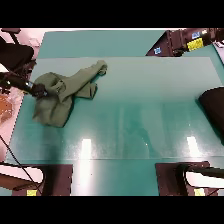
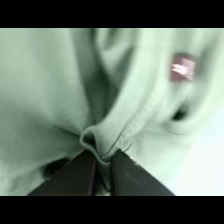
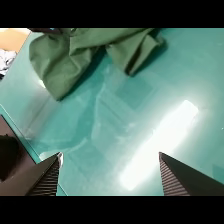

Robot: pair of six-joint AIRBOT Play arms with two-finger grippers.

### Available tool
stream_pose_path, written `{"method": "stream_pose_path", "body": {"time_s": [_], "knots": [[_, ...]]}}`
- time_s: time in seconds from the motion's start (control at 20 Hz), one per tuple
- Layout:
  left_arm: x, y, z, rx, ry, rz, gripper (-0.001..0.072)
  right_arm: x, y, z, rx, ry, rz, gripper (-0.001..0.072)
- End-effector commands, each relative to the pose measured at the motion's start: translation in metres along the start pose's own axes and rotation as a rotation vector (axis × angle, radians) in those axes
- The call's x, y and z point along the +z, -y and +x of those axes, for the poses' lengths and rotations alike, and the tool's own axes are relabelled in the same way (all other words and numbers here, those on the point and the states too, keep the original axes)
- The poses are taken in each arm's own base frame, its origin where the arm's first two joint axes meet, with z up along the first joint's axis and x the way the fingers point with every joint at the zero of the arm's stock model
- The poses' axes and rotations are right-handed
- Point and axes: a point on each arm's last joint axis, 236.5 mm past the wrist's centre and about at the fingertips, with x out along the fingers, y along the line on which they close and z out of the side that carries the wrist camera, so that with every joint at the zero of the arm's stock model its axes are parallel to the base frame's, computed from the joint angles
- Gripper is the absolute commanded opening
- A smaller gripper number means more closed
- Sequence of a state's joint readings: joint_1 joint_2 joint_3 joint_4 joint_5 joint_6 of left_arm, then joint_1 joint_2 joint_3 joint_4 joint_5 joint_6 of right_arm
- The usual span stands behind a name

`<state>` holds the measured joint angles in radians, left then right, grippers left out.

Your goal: Fold the shirts.

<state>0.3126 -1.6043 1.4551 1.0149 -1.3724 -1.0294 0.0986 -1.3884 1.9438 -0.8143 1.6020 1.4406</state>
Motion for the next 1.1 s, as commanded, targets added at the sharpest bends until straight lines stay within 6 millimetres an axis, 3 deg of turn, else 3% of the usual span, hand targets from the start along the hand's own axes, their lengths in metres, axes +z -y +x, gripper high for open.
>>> {"method": "stream_pose_path", "body": {"time_s": [0.0,0.1,0.25,0.4,0.55,0.65,0.75,0.9,1.0,1.05], "knots": [[0.062,0.123,-0.065,-0.374,0.253,0.076,0.0028,0.007,0.008,-0.006,-0.017,0.034,0.014,0.066],[0.088,0.204,-0.117,-0.535,0.389,0.201,0.0028,0.009,0.013,-0.012,-0.031,0.05,0.022,0.066],[0.095,0.335,-0.187,-0.704,0.547,0.442,0.0028,0.01,0.03,-0.037,-0.123,0.096,0.049,0.0659],[0.085,0.447,-0.243,-0.798,0.715,0.633,0.0029,0.001,0.063,-0.083,-0.344,0.154,0.096,0.0659],[0.066,0.527,-0.281,-1.011,0.816,0.608,0.003,-0.016,0.095,-0.149,-0.586,0.222,0.145,0.0659],[0.039,0.562,-0.282,-1.115,0.767,0.621,0.003,-0.027,0.101,-0.187,-0.675,0.282,0.185,0.0659],[0.016,0.583,-0.28,-1.156,0.75,0.684,0.003,-0.037,0.11,-0.222,-0.751,0.347,0.236,0.0659],[0.013,0.583,-0.272,-1.121,0.75,0.733,0.003,-0.049,0.118,-0.256,-0.829,0.406,0.295,0.0659],[0.016,0.569,-0.236,-1.024,0.689,0.763,0.0031,-0.051,0.122,-0.261,-0.841,0.418,0.313,0.0659],[0.012,0.557,-0.203,-0.948,0.613,0.793,0.0031,-0.05,0.123,-0.257,-0.83,0.411,0.311,0.0659]]}}
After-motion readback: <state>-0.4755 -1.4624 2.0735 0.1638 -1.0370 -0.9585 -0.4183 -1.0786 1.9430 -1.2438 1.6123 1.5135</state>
